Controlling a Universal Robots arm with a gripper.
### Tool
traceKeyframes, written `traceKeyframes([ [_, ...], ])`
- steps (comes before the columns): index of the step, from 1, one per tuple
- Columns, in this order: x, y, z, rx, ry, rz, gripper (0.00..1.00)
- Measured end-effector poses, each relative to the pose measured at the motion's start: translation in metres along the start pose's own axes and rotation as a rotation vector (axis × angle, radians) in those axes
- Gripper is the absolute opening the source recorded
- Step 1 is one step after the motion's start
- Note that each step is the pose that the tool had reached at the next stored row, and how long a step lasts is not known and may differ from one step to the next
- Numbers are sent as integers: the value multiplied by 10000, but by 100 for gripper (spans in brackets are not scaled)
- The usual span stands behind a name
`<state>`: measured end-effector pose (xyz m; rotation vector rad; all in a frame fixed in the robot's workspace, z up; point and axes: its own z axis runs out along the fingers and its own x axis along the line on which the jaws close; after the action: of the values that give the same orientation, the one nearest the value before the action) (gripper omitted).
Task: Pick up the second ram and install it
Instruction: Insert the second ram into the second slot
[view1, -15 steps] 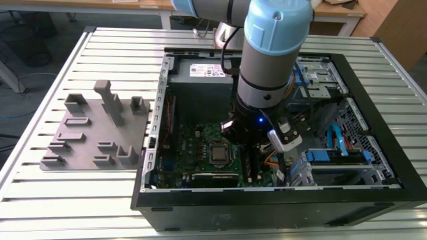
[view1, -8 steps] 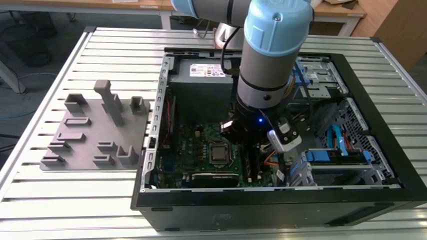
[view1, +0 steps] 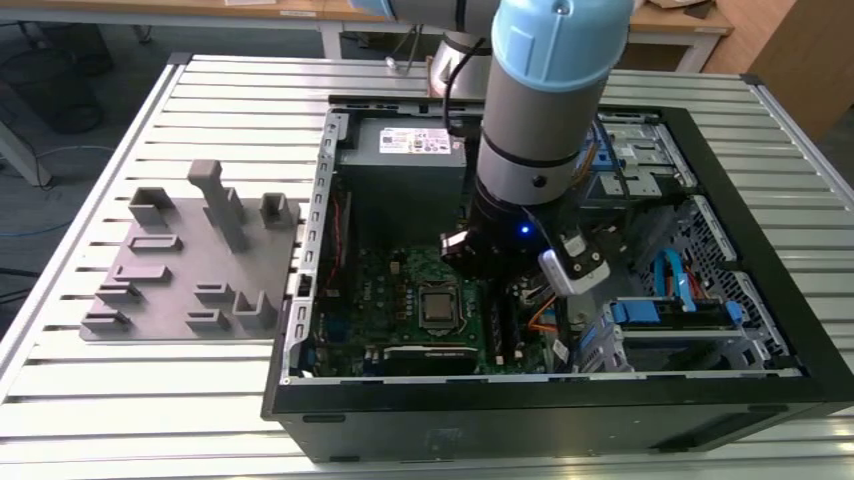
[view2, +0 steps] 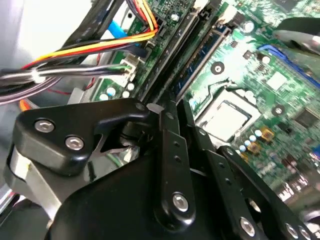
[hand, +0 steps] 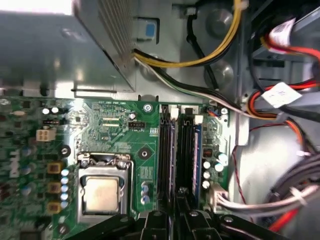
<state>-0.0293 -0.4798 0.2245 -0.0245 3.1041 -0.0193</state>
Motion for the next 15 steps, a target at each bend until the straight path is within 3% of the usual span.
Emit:
traceKeyframes([
  [4,-6,9,-171,-1,-3,1,19],
  [5,-8,12,-210,-1,-4,1,13],
  [9,-12,29,-328,0,-13,2,11],
  [15,-13,32,-355,-2,-17,2,11],
])
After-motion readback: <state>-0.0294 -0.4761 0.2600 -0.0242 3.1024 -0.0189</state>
